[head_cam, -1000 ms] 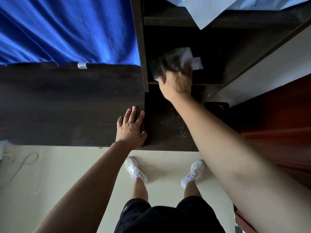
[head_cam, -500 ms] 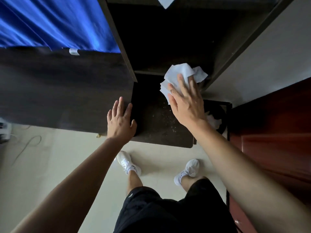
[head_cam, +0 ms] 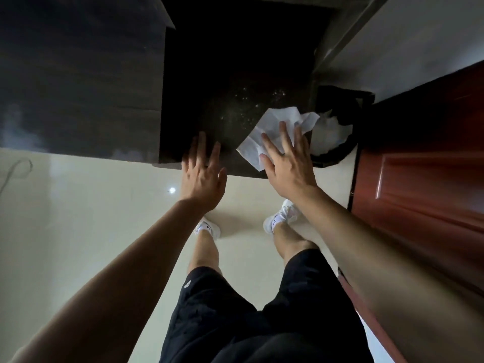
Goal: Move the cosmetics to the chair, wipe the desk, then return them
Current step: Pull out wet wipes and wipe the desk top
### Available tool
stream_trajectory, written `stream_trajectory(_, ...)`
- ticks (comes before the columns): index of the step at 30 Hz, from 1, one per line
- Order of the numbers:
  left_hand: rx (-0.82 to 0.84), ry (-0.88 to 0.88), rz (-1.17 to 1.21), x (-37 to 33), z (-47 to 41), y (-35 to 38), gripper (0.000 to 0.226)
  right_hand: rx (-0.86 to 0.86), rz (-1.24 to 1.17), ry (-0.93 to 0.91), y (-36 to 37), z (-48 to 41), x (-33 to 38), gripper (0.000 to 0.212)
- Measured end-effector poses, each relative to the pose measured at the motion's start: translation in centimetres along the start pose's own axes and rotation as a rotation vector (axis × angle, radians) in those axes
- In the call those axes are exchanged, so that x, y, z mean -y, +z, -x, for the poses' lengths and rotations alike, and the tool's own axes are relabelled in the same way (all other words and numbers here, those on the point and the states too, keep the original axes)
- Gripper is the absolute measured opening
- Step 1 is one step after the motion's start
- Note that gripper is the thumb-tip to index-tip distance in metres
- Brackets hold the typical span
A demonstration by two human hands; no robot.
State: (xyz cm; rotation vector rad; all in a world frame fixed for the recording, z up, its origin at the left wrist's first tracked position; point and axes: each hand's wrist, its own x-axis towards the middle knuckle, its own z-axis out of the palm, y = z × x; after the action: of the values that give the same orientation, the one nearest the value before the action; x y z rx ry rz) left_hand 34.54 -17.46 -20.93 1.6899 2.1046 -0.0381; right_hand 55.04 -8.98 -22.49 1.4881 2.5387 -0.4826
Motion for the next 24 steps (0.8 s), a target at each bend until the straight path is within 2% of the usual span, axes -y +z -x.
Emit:
stream_trajectory(3, 0.061, -0.015, 0.001, 1.6, -1.1, 1.0, 0.061, 0.03, 0.017, 0.014, 1.0, -1.5, 0.7, 0.055)
stream_trajectory(7, 0.067, -0.017, 0.039, 2.1, -1.7, 1.8, 0.06, 0.064, 0.078, -0.008, 1.6, -6.4, 2.5, 0.064)
stream_trajectory(14, 0.068, 0.002, 0.06, 2.6, -1.5, 1.9, 0.06, 0.102, 0.136, -0.023, -0.6, -16.4, 4.3, 0.066)
stream_trajectory(16, 0.065, 0.002, 0.054, 2.6, -1.5, 2.0, 0.06, 0.099, 0.137, -0.008, -0.5, -15.6, 3.8, 0.067)
stream_trajectory(22, 0.05, 0.002, 0.044, 2.7, -1.4, 2.3, 0.06, 0.015, 0.013, 0.104, 1.5, -2.5, -0.8, 0.065)
stream_trajectory(24, 0.038, 0.004, 0.037, 2.7, -1.4, 2.4, 0.06, 0.033, 0.003, 0.105, 1.5, -1.4, -1.6, 0.064)
